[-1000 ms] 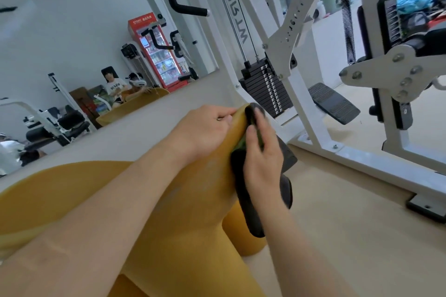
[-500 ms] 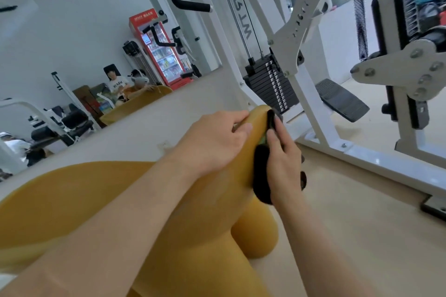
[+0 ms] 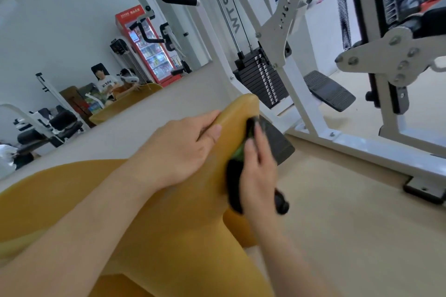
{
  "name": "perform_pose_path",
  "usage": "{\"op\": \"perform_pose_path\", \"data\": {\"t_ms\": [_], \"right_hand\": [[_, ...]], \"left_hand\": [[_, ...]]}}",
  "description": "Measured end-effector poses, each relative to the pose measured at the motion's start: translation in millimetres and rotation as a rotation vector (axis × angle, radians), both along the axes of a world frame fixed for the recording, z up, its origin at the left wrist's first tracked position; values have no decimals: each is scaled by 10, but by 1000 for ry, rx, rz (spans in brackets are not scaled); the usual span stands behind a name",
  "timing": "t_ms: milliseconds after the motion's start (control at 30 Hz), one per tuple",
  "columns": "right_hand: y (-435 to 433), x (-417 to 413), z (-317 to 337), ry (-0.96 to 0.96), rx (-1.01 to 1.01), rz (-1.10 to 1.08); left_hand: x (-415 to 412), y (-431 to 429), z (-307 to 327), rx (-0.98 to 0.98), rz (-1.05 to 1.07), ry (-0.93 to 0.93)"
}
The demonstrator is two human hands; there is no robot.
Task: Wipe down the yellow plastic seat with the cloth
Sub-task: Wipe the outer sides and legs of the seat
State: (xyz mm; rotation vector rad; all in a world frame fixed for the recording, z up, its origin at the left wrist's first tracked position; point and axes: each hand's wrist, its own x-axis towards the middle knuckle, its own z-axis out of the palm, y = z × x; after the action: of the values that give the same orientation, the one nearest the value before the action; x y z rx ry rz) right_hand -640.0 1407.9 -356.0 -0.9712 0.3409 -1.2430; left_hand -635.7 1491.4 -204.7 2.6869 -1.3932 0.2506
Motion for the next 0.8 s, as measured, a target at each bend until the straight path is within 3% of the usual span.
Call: {"op": "perform_pose_path", "data": {"t_ms": [67, 133, 200, 333, 467, 600, 733, 800], "right_hand": [[572, -179, -156, -18, -204, -67], [472, -136, -135, -10, -290, -104], [-72, 102, -64, 47, -220, -128], [-1021, 466, 127, 174, 113, 81], [-375, 106, 115, 63, 9, -39], [316, -107, -69, -28, -359, -226], [-459, 210, 110, 76, -262, -202], [-799, 320, 237, 125, -141, -106]], "left_hand": [[-22, -25, -39, -5, -3, -94], [-28, -23, -42, -4, -8, -106], [-9, -30, -29, -16, -32, -90], [53, -229, -26, 22, -9, -58], [88, -441, -17, 12, 5, -91], [116, -528, 32, -34, -3, 28], [83, -94, 152, 107, 45, 98], [45, 84, 73, 74, 48, 57]]}}
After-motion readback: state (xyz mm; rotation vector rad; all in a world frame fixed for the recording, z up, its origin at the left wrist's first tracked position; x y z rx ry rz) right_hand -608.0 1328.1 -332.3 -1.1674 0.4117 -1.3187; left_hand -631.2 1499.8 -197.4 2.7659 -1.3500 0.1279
